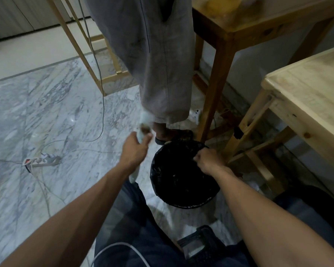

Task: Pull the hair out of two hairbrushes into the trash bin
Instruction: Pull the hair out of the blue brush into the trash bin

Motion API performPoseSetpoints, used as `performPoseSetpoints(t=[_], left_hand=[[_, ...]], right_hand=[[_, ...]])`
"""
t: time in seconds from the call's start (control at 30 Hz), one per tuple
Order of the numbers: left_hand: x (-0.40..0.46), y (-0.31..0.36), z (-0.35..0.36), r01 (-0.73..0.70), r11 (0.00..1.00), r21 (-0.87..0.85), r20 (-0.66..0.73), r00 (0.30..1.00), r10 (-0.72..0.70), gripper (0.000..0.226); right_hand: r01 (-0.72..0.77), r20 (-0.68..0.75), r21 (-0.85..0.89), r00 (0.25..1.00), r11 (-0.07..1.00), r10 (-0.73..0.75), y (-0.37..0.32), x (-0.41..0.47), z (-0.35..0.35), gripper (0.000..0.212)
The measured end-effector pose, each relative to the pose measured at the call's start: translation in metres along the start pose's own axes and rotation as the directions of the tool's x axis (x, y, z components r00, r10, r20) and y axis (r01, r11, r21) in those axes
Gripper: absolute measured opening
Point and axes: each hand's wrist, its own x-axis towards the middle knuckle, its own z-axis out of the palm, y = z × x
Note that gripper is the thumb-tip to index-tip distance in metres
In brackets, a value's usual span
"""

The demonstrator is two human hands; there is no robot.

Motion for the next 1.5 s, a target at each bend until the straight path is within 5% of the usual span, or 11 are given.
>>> performPoseSetpoints(t=[0.1, 0.2, 0.37, 0.53, 0.83, 1.07, 1.3, 1.5], left_hand=[[-0.017, 0.002, 0.027, 0.026, 0.995, -0.099, 0.181, 0.983, -0.008, 0.032], [-0.027, 0.005, 0.038, 0.035, 0.993, -0.109, 0.280, 0.960, -0.003, 0.033], [-0.032, 0.000, 0.043, 0.038, 0.990, -0.132, 0.367, 0.930, 0.013, 0.026], [-0.036, 0.004, 0.049, 0.030, 0.976, -0.217, 0.344, 0.938, 0.048, 0.015], [-0.041, 0.010, 0.054, -0.034, 0.983, -0.180, 0.361, 0.927, 0.098, 0.005], [-0.037, 0.006, 0.048, -0.025, 0.991, -0.131, 0.348, 0.935, 0.070, 0.011], [-0.030, 0.009, 0.058, -0.124, 0.992, -0.025, 0.330, 0.936, 0.125, 0.007], [-0.026, 0.000, 0.054, -0.130, 0.989, 0.068, 0.315, 0.944, 0.102, 0.017]], right_hand=[[0.046, 0.098, 0.232, 0.993, 0.972, -0.070, -0.015, 0.005, -0.005, 0.038], [0.048, 0.047, 0.367, 0.996, 0.929, -0.069, -0.015, 0.007, -0.008, 0.060], [0.176, -0.150, 0.577, 0.983, 0.798, -0.108, -0.012, -0.007, -0.026, 0.042], [0.437, -0.322, 0.513, 0.896, 0.739, -0.306, -0.025, -0.018, -0.028, 0.033], [0.493, -0.387, 0.133, 0.824, 0.860, -0.413, -0.039, -0.024, -0.026, 0.016], [0.313, -0.461, 0.246, 0.870, 0.917, -0.173, -0.023, -0.023, -0.033, 0.012], [0.470, -0.354, 0.380, 0.869, 0.796, -0.344, -0.031, -0.028, -0.020, 0.021], [0.354, -0.445, 0.358, 0.878, 0.864, -0.176, -0.030, -0.021, -0.027, 0.008]])
